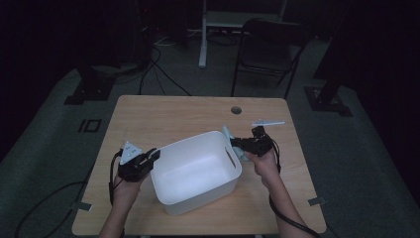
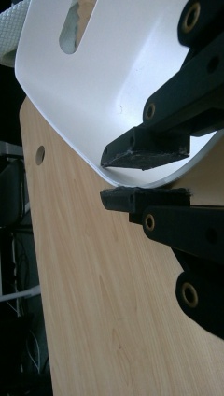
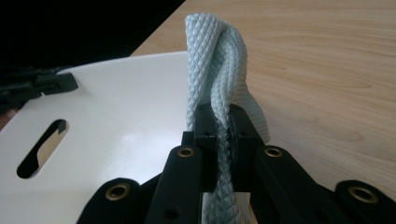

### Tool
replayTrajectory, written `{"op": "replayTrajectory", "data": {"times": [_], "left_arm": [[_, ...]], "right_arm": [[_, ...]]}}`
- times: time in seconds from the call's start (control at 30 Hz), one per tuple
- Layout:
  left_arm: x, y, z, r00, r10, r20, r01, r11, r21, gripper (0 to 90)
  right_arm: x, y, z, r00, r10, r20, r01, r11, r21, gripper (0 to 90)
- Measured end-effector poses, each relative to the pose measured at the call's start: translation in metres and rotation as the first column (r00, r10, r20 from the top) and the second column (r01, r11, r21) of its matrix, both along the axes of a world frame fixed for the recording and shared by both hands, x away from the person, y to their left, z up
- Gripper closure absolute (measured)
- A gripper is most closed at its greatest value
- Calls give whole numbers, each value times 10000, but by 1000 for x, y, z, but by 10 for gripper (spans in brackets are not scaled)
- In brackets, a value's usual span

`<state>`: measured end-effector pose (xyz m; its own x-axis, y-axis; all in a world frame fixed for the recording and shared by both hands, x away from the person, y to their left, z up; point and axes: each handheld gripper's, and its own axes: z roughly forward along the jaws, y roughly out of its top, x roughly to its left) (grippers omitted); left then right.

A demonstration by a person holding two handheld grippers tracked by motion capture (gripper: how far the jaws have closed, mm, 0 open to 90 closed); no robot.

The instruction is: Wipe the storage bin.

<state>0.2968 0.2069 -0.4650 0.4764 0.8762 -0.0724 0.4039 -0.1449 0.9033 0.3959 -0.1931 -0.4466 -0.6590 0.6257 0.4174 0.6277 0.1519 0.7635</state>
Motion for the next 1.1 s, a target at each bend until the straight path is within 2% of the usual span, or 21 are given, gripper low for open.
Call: {"op": "replayTrajectory", "data": {"times": [0.1, 0.17, 0.2, 0.27, 0.33, 0.4, 0.47, 0.5, 0.57, 0.63, 0.8, 0.9, 1.03, 1.07, 1.1], "left_arm": [[0, 0, 0, 10000, 49, -6, -49, 10000, -2, 777], [0, -1, 0, 10000, 71, -10, -71, 10000, 8, 778], [0, -1, 0, 10000, 77, -7, -77, 10000, 5, 778], [0, -1, 0, 10000, 66, -8, -66, 10000, 12, 777], [0, 0, 0, 10000, 46, -1, -46, 10000, -2, 777], [0, -1, 0, 10000, 1, 9, -1, 10000, 18, 777], [0, -1, 0, 10000, 4, 7, -4, 10000, 18, 777], [0, -1, 0, 10000, -30, 14, 30, 10000, -9, 777], [0, 0, 0, 10000, -32, 14, 33, 10000, -19, 777], [0, 0, 0, 10000, -51, 23, 51, 10000, -25, 777], [0, 0, -1, 10000, -42, 30, 42, 10000, -55, 776], [0, 0, -1, 10000, -36, 37, 36, 10000, -71, 776], [0, 0, -1, 10000, -50, 57, 50, 10000, -49, 776], [0, 0, -1, 10000, -50, 57, 50, 10000, -49, 776], [0, 0, -1, 10000, -34, 58, 34, 10000, -54, 776]], "right_arm": [[7, 3, -13, 9992, 141, -370, -143, 9999, -51, 847], [10, 0, -19, 9988, 150, -467, -139, 9996, 234, 847], [10, 1, -22, 9988, 156, -467, -148, 9997, 178, 847], [11, 7, -28, 9983, 93, -575, -124, 9985, -534, 847], [13, 7, -34, 9976, -15, -696, -21, 9987, -507, 846], [13, 5, -36, 9972, -103, -738, 82, 9996, -285, 846], [13, 4, -36, 9973, -156, -715, 135, 9995, -300, 845], [9, 0, -31, 9981, -357, -502, 334, 9984, -451, 845], [7, -4, -29, 9981, -453, -418, 434, 9980, -464, 845], [0, -19, -21, 9976, -639, -253, 633, 9977, -229, 845], [-20, -42, -12, 9973, -728, -26, 727, 9970, -256, 844], [-33, -56, -9, 9969, -779, 57, 779, 9970, 12, 844], [-53, -66, -8, 9981, -601, 118, 599, 9980, 206, 843], [-53, -66, -8, 9981, -601, 118, 599, 9980, 206, 843], [-62, -67, -10, 9988, -474, 80, 472, 9987, 192, 842]]}}
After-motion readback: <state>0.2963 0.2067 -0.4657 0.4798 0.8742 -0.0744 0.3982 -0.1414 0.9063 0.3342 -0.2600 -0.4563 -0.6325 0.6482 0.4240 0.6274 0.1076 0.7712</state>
